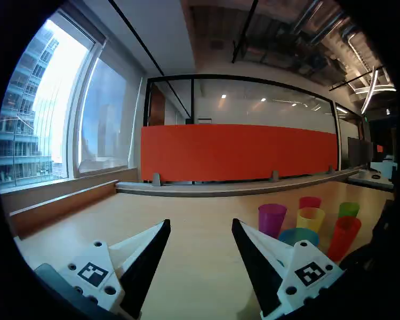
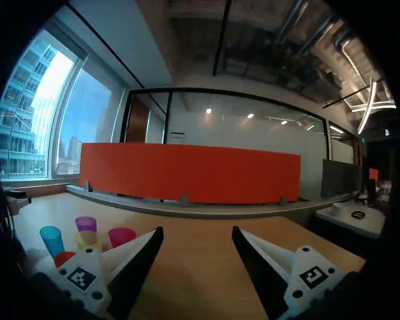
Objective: Pour water
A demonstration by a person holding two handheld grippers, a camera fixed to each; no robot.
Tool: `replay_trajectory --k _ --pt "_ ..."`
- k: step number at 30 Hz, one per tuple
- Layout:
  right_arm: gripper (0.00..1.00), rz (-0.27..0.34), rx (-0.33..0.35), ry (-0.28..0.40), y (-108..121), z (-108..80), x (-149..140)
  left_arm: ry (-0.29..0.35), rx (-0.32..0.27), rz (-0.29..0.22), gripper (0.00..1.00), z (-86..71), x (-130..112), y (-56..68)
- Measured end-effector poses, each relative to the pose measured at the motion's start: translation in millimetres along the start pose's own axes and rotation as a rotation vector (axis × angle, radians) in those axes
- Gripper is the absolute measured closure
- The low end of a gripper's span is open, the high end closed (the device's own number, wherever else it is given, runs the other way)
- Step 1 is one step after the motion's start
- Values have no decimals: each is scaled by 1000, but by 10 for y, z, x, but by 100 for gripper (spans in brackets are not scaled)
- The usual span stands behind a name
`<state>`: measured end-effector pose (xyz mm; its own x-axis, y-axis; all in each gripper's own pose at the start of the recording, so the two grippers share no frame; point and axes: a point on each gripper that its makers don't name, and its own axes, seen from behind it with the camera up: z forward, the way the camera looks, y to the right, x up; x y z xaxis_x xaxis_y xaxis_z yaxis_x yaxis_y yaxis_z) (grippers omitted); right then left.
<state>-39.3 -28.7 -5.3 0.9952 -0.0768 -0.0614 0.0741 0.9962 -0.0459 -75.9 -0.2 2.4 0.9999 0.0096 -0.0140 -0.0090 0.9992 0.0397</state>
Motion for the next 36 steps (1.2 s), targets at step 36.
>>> replay_trajectory --k 36 --pt "1 31 -20 -12 156 -3 -404 0 0 0 15 -3 3 8"
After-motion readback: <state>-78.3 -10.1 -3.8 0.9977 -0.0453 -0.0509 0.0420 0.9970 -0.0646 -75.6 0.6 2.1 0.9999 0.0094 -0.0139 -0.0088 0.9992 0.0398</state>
